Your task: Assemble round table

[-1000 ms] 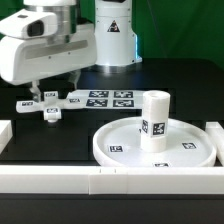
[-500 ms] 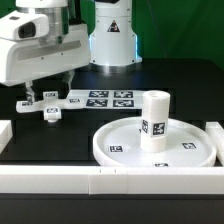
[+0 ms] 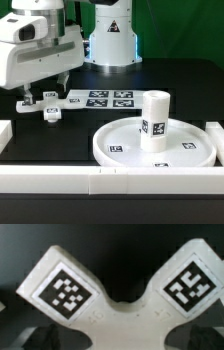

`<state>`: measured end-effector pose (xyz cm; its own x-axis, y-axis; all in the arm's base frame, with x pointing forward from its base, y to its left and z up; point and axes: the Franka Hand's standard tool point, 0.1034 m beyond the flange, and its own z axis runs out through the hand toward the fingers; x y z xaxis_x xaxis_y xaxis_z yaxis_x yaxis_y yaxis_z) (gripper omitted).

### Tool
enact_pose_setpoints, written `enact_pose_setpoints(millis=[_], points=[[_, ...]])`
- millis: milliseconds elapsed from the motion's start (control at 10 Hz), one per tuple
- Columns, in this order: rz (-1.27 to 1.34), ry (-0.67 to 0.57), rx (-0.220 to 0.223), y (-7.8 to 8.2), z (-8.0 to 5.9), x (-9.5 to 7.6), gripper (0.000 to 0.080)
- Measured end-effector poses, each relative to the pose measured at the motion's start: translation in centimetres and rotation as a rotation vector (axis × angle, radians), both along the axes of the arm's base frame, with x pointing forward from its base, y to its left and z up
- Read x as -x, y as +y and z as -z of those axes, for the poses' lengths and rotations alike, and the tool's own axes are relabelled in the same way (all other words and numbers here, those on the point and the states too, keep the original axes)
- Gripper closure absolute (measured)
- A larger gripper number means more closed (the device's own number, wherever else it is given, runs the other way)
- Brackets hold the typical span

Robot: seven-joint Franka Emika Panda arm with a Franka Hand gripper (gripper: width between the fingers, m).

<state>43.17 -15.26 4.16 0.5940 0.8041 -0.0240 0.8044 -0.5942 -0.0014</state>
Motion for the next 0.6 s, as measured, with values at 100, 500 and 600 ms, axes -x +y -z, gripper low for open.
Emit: enact_pose_setpoints(millis=[100,500,600], points=[[-0.017,0.001,0.002,0.3,0.0,-0.2,0.0150],[-0.029,-0.002,0.001,0.7,0.0,-0.7,0.0150],[-0.036,-0.004,0.001,1.0,0.1,-1.2,0.0150]])
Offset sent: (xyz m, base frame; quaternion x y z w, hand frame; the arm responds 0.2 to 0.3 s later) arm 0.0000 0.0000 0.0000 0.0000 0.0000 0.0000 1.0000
